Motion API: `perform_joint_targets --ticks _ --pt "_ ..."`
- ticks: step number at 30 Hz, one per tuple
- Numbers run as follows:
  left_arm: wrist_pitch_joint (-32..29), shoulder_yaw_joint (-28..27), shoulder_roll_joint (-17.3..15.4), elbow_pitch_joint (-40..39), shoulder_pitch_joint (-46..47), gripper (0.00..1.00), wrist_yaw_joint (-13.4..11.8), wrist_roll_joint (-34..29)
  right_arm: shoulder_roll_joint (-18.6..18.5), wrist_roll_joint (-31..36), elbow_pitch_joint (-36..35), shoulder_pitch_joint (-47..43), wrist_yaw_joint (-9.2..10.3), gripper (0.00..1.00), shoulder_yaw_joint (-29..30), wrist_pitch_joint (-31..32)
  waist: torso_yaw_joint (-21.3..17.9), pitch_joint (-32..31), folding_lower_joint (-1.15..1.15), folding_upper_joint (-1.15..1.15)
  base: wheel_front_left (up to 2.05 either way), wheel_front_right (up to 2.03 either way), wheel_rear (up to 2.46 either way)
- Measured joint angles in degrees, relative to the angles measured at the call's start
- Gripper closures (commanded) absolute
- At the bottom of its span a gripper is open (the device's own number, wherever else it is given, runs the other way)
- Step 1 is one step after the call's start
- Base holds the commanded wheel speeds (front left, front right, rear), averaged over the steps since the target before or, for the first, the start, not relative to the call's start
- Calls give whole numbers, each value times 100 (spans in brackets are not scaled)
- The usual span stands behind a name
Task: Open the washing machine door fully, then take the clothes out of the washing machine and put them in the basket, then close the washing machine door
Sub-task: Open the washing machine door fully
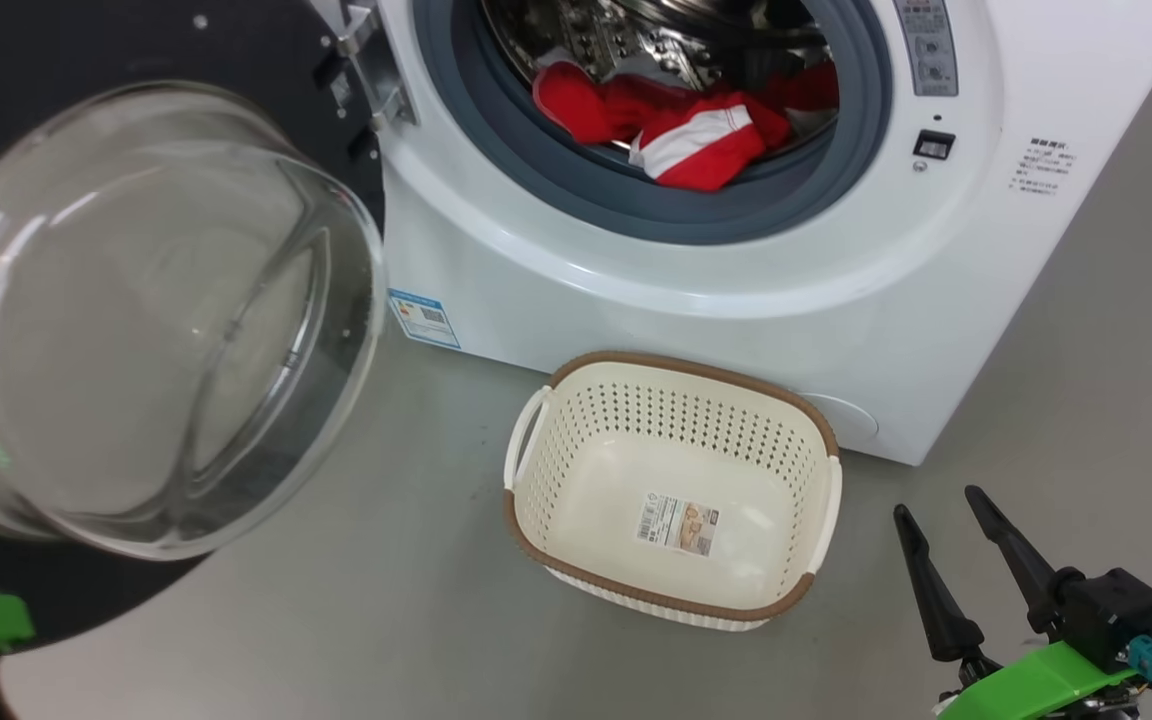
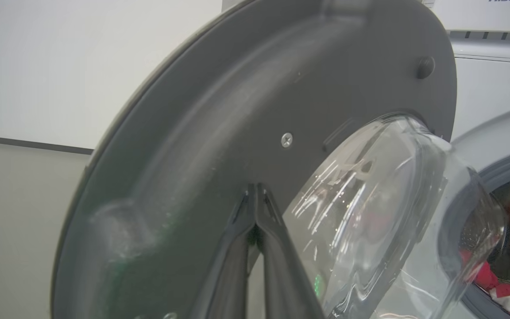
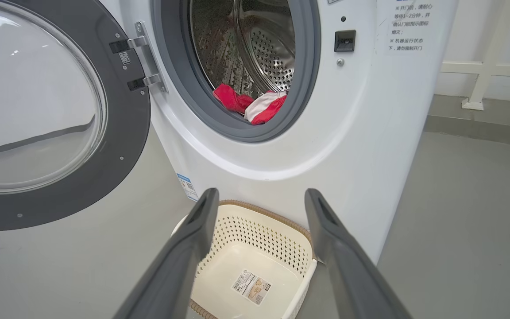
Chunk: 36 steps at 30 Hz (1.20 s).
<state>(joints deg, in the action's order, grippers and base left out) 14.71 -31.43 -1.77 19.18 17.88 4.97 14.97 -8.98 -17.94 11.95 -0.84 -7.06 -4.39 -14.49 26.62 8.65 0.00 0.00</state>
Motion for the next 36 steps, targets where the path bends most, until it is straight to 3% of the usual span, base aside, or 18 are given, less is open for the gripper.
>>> perform_joint_targets --ticks 13,23,30,36 --pt "2 -846 -414 1120 895 100 212 -254 -126 38 -57 225 0 0 -13 -14 -213 339 0 0 0 0 0" --pt "2 -1038 -469 1279 1063 100 222 -437 -122 40 -42 251 0 0 -12 -14 -281 304 0 0 0 0 0" --pt "1 -733 -401 937 890 84 222 -374 -66 40 1 248 0 0 -18 -14 -284 77 0 0 0 0 0" --pt "1 -453 -212 516 375 59 222 -263 13 40 3 221 0 0 -16 -14 -285 -113 0 0 0 0 0"
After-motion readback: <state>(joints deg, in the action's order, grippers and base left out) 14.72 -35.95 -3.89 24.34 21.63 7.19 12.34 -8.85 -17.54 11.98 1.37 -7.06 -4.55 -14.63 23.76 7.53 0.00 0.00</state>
